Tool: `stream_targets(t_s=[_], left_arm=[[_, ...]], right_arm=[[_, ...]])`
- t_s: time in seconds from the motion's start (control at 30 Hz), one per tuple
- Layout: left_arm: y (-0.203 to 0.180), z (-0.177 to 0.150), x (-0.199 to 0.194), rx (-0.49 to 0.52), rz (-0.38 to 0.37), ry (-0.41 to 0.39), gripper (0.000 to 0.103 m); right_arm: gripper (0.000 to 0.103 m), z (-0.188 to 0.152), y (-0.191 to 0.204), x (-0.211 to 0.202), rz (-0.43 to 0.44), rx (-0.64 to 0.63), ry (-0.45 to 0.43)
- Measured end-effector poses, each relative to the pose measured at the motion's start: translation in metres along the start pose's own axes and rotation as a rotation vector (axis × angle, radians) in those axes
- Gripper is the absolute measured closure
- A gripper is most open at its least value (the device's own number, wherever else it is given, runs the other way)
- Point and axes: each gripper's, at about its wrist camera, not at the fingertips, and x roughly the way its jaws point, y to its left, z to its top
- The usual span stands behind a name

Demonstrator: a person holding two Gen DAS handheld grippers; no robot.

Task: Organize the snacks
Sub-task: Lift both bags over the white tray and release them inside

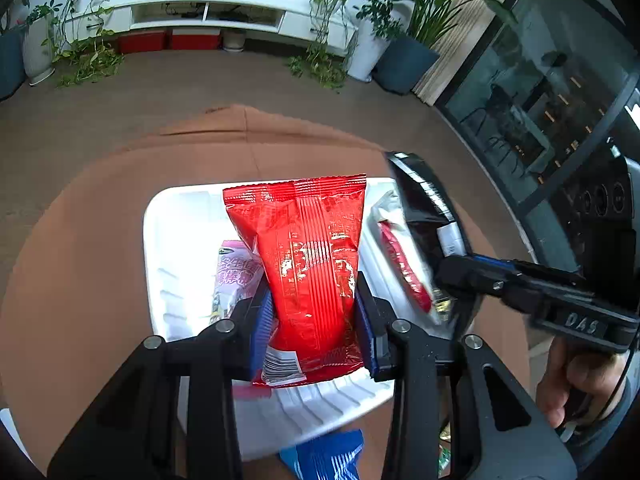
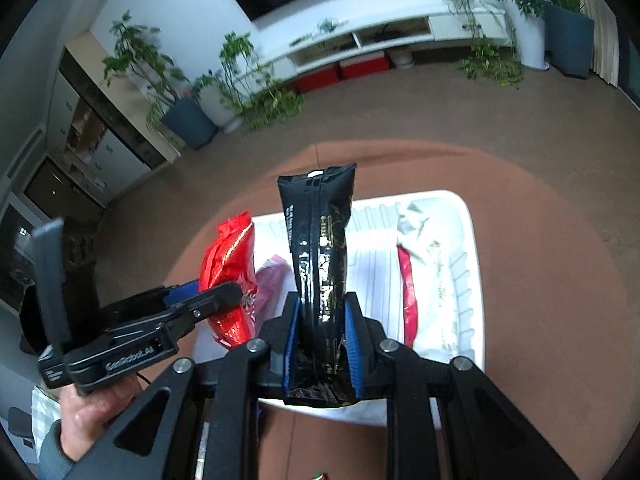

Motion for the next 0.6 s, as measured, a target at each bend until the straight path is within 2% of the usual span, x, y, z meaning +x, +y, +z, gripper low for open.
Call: stream_targets(t_s=[0.27, 0.43, 0.47, 0.5, 0.6], left_arm=[[-0.010, -0.003, 0.054, 0.058, 0.060, 0.080, 0.067], [-0.005, 0.000, 0.066, 0.063, 0.069, 0.078, 0.065], [-0.005, 0.001, 0.068, 0.065, 0.071, 0.081, 0.060], [-0.007, -0.001, 0.068, 0.067, 0.072, 0.081, 0.050], [-0.009, -0.004, 0.059, 0.066, 0.085, 0.054, 0.037]], right_arm=[[0.080, -0.007, -0.010, 0.042, -0.070, -0.019, 0.096], [0.077, -0.009, -0.017, 0.051, -0.084, -0.018, 0.118], [0.075, -0.009, -0.017, 0.052, -0.082, -0.017, 0.117], [0.075, -0.009, -0.017, 0.051, -0.082, -0.017, 0.115], [0.070, -0.009, -0.014, 0.048, -0.093, -0.028, 0.106]])
